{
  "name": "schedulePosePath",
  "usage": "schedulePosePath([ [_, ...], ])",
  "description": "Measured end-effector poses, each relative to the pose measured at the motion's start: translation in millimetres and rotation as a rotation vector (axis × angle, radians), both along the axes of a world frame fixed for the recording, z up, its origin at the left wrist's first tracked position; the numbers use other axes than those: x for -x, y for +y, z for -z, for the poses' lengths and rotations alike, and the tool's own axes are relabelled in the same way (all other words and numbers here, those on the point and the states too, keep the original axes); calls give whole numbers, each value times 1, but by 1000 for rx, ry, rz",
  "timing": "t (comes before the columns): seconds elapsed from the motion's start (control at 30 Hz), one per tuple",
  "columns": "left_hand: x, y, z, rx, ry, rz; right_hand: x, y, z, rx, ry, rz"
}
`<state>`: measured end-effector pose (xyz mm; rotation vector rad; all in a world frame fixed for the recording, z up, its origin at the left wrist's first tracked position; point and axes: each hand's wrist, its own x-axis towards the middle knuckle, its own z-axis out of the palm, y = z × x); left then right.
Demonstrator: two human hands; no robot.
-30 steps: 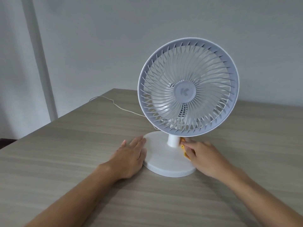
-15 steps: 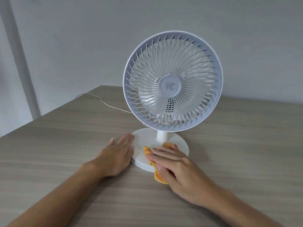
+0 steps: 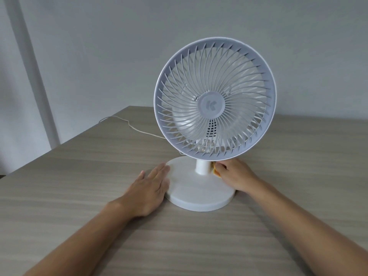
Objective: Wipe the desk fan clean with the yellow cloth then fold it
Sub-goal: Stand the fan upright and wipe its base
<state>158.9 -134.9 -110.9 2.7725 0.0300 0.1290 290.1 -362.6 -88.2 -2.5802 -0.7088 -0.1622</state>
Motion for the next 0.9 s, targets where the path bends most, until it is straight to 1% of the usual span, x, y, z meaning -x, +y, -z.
schedulePosePath([
  [0.1,1,-2,4,-38,-32,-19,9,0,-2,-8,-15,2],
  [0.2,2,-4,3,-66,-52,-33,32,-7,-1,-5,-74,-24],
  [0.27,1,-3,3,-78,-58,-34,51,-7,3,-5,-161,-52],
  [0.37,1,-4,4,-90,-50,-35,83,0,14,-30,-373,-138],
  [0.43,0,-4,5,-96,-52,-33,100,11,14,-31,-442,-207],
  [0.57,-1,0,6,-82,-41,-23,105,35,7,-30,-376,-338],
  [0.63,0,0,6,-83,-43,-19,102,34,6,-49,-336,-386],
  [0.7,-1,0,4,-90,-50,-18,102,23,6,-67,-251,-411],
  [0.77,-2,0,4,-77,-50,-16,100,5,4,-92,-197,-400],
  [0.9,-4,2,5,-49,-44,-12,78,-20,-1,-112,-145,-254],
])
